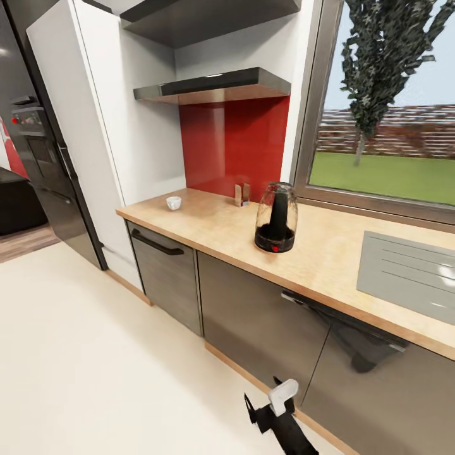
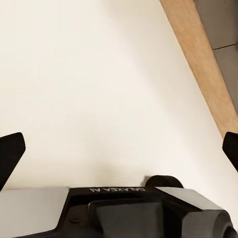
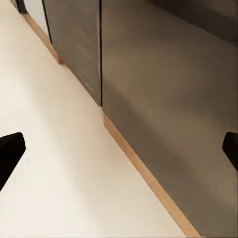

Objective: Set up a coffee station on the kitchen countertop: keep the coffee maker on the countertop, move the bottle of coffee from the kitchen shelf to the counter next to the coffee maker, place a paper coffee filter on top of the coffee maker, put the saucer next to the coffee maker with the coffee cup on the saucer, and place the electric kettle next to the coffee maker.

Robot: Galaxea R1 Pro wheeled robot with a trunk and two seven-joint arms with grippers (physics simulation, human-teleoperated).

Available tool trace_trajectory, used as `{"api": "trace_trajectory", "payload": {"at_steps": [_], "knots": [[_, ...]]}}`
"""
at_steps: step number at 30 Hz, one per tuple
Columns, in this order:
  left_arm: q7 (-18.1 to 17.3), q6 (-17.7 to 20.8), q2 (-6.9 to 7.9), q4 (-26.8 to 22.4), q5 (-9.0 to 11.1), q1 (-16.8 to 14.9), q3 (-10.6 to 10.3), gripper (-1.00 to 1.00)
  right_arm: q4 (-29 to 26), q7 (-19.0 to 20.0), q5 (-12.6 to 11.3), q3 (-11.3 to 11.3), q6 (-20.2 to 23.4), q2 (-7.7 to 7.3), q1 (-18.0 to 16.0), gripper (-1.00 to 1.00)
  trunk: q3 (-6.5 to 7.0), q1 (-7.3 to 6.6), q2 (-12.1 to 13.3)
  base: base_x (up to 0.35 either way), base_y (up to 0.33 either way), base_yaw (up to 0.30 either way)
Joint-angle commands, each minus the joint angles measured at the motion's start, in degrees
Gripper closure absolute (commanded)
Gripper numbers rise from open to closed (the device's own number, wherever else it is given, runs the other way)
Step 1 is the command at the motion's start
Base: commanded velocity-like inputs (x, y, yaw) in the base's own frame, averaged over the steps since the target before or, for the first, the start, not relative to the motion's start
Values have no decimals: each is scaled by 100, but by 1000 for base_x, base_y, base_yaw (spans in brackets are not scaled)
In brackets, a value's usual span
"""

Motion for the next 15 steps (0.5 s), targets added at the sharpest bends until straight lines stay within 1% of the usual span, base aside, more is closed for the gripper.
{"api": "trace_trajectory", "payload": {"at_steps": [1, 2, 3, 6, 7, 9, 10, 11, 12, 13, 14, 15], "knots": [[-2, -42, 2, 9, 26, -3, -25, -100, -216, 17, 37, 48, 151, 7, -1, -100, -6, -1, -2, 0, 0, 0], [3, -42, 2, 11, 27, -4, -6, -100, -432, 21, 30, 94, 318, 13, -1, -100, -6, -1, -2, 0, 0, 0], [9, -42, 1, 13, 27, -4, 23, -100, -887, 25, 24, 161, 636, 23, -1, -100, -6, -1, -2, 0, 0, 0], [17, -42, 1, 16, 29, -5, 48, -100, -1560, 27, 19, 260, 1032, 49, -1, -100, -6, -1, -2, 0, 0, 0], [20, -42, 1, 17, 29, -3, 57, -100, -1958, 26, 19, 355, 1277, 91, -2, -100, -6, -1, -2, 0, 0, 0], [20, -42, 1, 17, 28, -2, 63, -100, -2302, 21, 22, 436, 1535, 161, -8, -100, -6, -1, -2, 0, 0, 0], [20, -42, 1, 18, 28, -1, 67, -100, -2583, 6, 28, 489, 1793, 261, -42, -100, -6, -1, -2, 0, 0, 0], [20, -42, 1, 18, 27, -1, 69, -100, -2794, -9, 42, 524, 1999, 357, -148, -100, -6, -1, -2, 0, 0, 0], [20, -42, 1, 18, 27, -3, 76, -100, -3058, -52, 61, 560, 2271, 463, -460, -100, -6, -1, -2, 0, 0, 0], [22, -42, 1, 18, 28, -2, 79, -100, -3116, -81, 63, 566, 2346, 478, -554, -100, -6, -1, -2, 0, 0, 0], [24, -42, 1, 18, 28, -3, 84, -100, -3217, -168, 68, 571, 2542, 497, -744, -100, -6, -1, -2, 0, 0, 0], [25, -42, 1, 18, 29, -2, 85, -100, -3256, -216, 69, 573, 2653, 505, -832, -100, -6, -1, -2, 0, 0, 0]]}}
